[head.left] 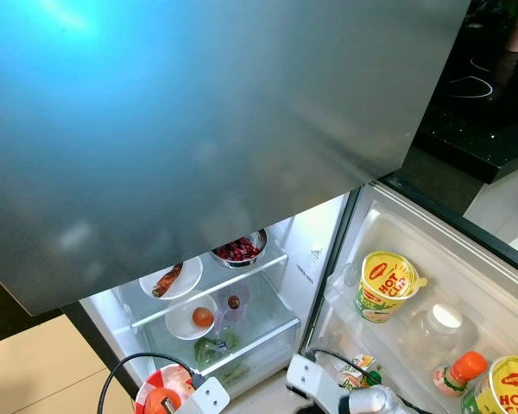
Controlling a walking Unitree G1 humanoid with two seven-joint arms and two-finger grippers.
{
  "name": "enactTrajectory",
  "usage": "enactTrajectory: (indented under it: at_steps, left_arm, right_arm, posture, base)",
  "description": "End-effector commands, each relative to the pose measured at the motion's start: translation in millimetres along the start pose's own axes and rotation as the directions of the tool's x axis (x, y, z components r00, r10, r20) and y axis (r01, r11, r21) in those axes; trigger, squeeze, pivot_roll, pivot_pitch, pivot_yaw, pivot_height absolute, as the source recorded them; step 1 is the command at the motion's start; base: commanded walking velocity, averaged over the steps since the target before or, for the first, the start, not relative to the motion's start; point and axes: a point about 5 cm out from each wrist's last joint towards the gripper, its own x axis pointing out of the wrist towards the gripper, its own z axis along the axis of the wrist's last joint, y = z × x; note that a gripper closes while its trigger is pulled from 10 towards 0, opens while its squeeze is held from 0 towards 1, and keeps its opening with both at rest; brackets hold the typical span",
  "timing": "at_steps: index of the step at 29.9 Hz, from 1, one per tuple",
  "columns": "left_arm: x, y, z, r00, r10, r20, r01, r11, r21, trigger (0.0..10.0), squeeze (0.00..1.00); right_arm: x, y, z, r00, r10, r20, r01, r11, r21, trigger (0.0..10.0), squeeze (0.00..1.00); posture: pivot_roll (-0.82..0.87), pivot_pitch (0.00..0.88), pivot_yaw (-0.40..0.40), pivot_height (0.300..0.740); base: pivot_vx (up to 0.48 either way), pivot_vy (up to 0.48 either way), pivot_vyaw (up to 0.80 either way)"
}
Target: Restocking fridge
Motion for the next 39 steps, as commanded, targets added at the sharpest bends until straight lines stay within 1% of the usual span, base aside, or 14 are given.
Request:
enactTrajectory:
  at_steps: [1, 3, 4, 5, 6, 7, 9, 14, 16, 19, 24, 25, 31, 39]
  left_arm:
    - [-1.9, 0.7, -7.9, 1.000, 0.010, -0.026, -0.011, 1.000, -0.009, 10.0, 0.00]
    - [-1.8, 0.0, -7.9, 1.000, 0.010, -0.026, -0.010, 1.000, -0.008, 10.0, 0.00]
    - [-1.8, 0.0, -7.9, 1.000, 0.010, -0.026, -0.010, 1.000, -0.008, 10.0, 0.00]
    - [-1.8, -0.1, -7.8, 1.000, 0.010, -0.026, -0.010, 1.000, -0.006, 10.0, 0.00]
    - [-1.8, 0.2, -7.7, 1.000, 0.011, -0.025, -0.012, 1.000, -0.006, 10.0, 0.00]
    - [-1.8, 0.2, -7.7, 1.000, 0.011, -0.025, -0.012, 1.000, -0.006, 10.0, 0.00]
    - [-1.9, 1.9, -6.9, 1.000, 0.016, -0.022, -0.016, 1.000, 0.003, 10.0, 0.00]
    - [-2.0, 4.8, -5.2, 1.000, 0.022, -0.016, -0.021, 1.000, 0.009, 10.0, 0.00]
    - [-1.7, 7.4, -2.0, 1.000, 0.028, -0.003, -0.028, 0.999, 0.018, 10.0, 0.00]
    - [-1.4, 8.5, 0.0, 1.000, 0.031, 0.004, -0.031, 0.999, 0.026, 10.0, 0.00]
    - [-0.9, 10.1, 3.5, 0.999, 0.035, 0.015, -0.035, 0.999, 0.037, 10.0, 0.00]
    - [-0.4, 11.9, 7.5, 0.999, 0.038, 0.028, -0.039, 0.998, 0.049, 10.0, 0.00]
    - [0.3, 16.2, 14.3, 0.998, 0.045, 0.047, -0.048, 0.996, 0.081, 10.0, 0.00]
    - [0.9, 18.6, 20.3, 0.997, 0.046, 0.066, -0.053, 0.994, 0.100, 10.0, 0.00]
  right_arm:
    - [1.0, -1.6, -1.3, 0.998, -0.058, -0.012, 0.059, 0.998, 0.023, 10.0, 0.00]
    - [2.1, -5.3, 7.4, 0.992, -0.113, 0.053, 0.107, 0.989, 0.104, 10.0, 0.00]
    - [2.1, -5.3, 7.4, 0.992, -0.113, 0.053, 0.107, 0.989, 0.104, 10.0, 0.00]
    - [2.7, -8.0, 13.4, 0.986, -0.142, 0.083, 0.130, 0.982, 0.140, 10.0, 0.00]
    - [3.2, -8.7, 18.2, 0.983, -0.145, 0.114, 0.125, 0.978, 0.165, 10.0, 0.00]
    - [3.2, -8.7, 18.2, 0.983, -0.145, 0.114, 0.125, 0.978, 0.165, 10.0, 0.00]
    - [3.6, -11.5, 31.7, 0.968, -0.153, 0.200, 0.106, 0.968, 0.228, 10.0, 0.00]
    - [3.5, -13.7, 38.1, 0.961, -0.159, 0.226, 0.105, 0.966, 0.234, 10.0, 0.00]
    - [3.2, -16.3, 47.2, 0.948, -0.166, 0.271, 0.093, 0.960, 0.264, 10.0, 0.00]
    - [2.9, -17.7, 52.2, 0.942, -0.164, 0.292, 0.085, 0.960, 0.266, 10.0, 0.00]
    - [2.7, -19.3, 56.3, 0.941, -0.163, 0.295, 0.089, 0.964, 0.249, 10.0, 0.00]
    - [1.8, -21.8, 60.9, 0.937, -0.166, 0.306, 0.092, 0.966, 0.242, 10.0, 0.00]
    - [-0.8, -27.4, 71.7, 0.926, -0.169, 0.337, 0.096, 0.971, 0.221, 10.0, 0.00]
    - [-1.7, -29.0, 79.8, 0.917, -0.160, 0.365, 0.089, 0.975, 0.204, 10.0, 0.00]
  posture:
    - [-0.03, 0.000, -0.010, 0.740]
    - [-0.03, 0.000, -0.010, 0.740]
    - [-0.03, 0.000, -0.010, 0.740]
    - [-0.03, 0.000, -0.010, 0.740]
    - [-0.03, 0.000, -0.010, 0.740]
    - [-0.03, 0.000, -0.010, 0.740]
    - [-0.03, 0.000, -0.008, 0.740]
    - [-0.03, 0.000, -0.007, 0.740]
    - [-0.03, 0.000, -0.007, 0.740]
    - [-0.03, 0.000, -0.007, 0.740]
    - [-0.03, 0.000, -0.007, 0.740]
    - [-0.03, 0.000, -0.007, 0.730]
    - [-0.03, 0.000, -0.007, 0.705]
    - [-0.02, 0.000, -0.005, 0.665]
  base:
    - [0.000, 0.000, 0.00]
    - [0.000, 0.000, 0.00]
    - [0.000, 0.000, 0.00]
    - [0.000, 0.000, 0.00]
    - [0.000, 0.000, 0.00]
    - [0.000, 0.000, 0.00]
    - [0.000, 0.000, 0.00]
    - [0.000, 0.000, 0.00]
    - [0.000, 0.000, 0.00]
    - [0.000, 0.000, 0.00]
    - [0.000, 0.000, 0.00]
    - [0.000, 0.000, 0.00]
    - [0.000, 0.000, 0.00]
    - [0.000, 0.000, 0.00]
